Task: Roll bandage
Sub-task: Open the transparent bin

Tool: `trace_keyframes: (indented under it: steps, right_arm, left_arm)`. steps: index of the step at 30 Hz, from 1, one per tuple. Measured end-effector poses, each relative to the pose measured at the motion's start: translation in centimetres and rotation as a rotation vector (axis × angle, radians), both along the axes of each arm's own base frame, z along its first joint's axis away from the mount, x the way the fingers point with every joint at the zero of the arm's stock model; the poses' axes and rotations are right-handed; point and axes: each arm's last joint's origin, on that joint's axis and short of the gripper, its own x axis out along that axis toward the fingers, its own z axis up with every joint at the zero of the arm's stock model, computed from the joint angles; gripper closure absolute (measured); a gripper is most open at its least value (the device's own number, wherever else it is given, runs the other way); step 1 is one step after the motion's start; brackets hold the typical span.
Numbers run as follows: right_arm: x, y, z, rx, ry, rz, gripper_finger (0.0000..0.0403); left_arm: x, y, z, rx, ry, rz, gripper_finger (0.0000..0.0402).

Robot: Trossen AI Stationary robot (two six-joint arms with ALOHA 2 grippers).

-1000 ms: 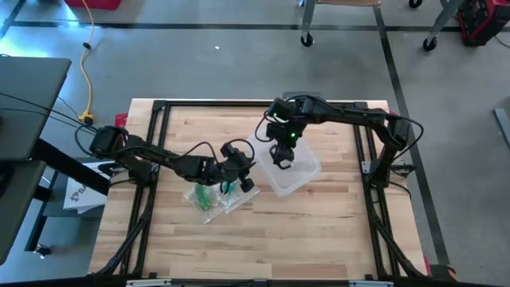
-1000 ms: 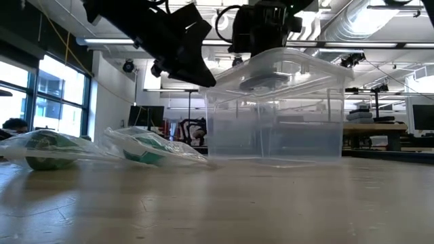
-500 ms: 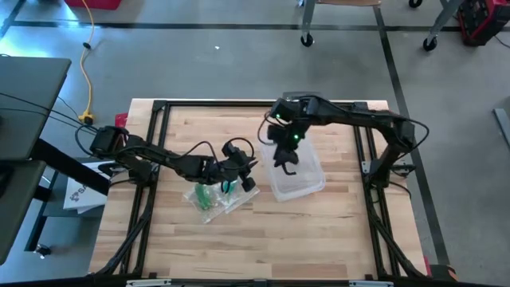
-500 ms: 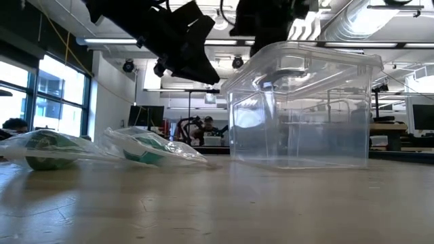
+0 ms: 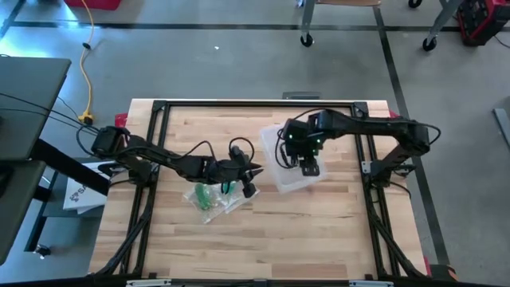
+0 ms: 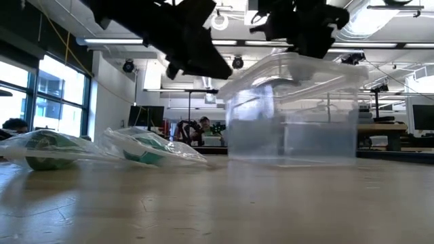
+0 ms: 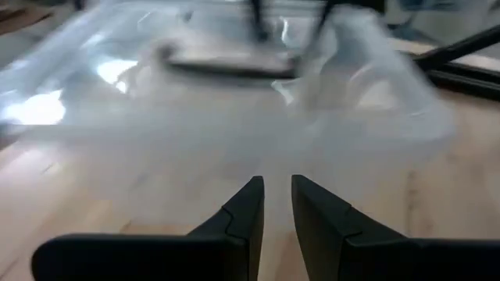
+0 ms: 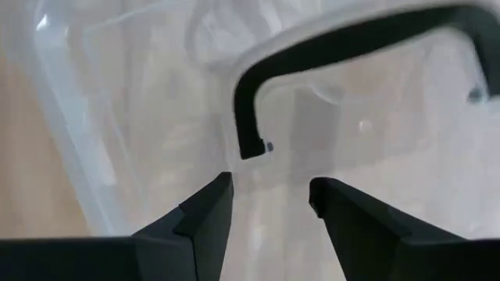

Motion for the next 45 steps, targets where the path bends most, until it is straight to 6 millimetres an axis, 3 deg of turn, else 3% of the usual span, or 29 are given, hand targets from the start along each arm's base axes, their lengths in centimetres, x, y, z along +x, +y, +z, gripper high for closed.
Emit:
trace_keyframes:
  steps: [7, 12, 16, 19, 24, 28, 33, 39, 45]
  right_arm:
    - [1.3, -0.5, 2.4, -0.183, -0.124, 0.386, 0.0215]
    - [1.8, -1.7, 5.7, -0.265, -0.209, 0.269, 0.0215]
    - [1.8, -2.7, 6.6, -0.09, -0.292, 0.12, 0.0215]
    - [1.8, -3.4, 5.6, 0.087, -0.341, 0.072, 0.0215]
    - [2.1, -5.2, 3.3, 0.121, -0.377, -0.068, 0.0215]
    - [2.3, -6.6, 2.5, 0.133, -0.372, -0.154, 0.0215]
    - [2.7, -8.0, 0.5, 0.235, -0.321, -0.172, 0.0215]
    - [3.6, -8.3, -1.1, 0.285, -0.29, -0.158, 0.0215]
    - [3.4, -8.5, -1.2, 0.406, -0.317, -0.123, 0.0215]
  left_arm:
    - [2.2, -0.7, -1.1, -0.039, -0.116, -0.133, 0.0344]
    - [4.4, -0.9, 0.1, -0.009, -0.163, -0.151, 0.0353]
    - [5.5, -1.8, 1.4, 0.068, -0.112, -0.196, 0.0359]
    - [5.1, -2.4, 2.6, 0.105, 0.005, -0.154, 0.0364]
    - [3.8, -2.3, 1.0, 0.131, 0.209, -0.039, 0.037]
    - [3.4, -1.4, 0.0, 0.158, 0.231, 0.045, 0.0371]
    - [3.7, -0.5, 0.3, 0.159, 0.2, 0.082, 0.0371]
    - [4.1, 0.6, 0.4, 0.168, 0.178, 0.103, 0.0371]
    - [4.4, 1.2, -0.1, 0.157, 0.18, 0.107, 0.0372]
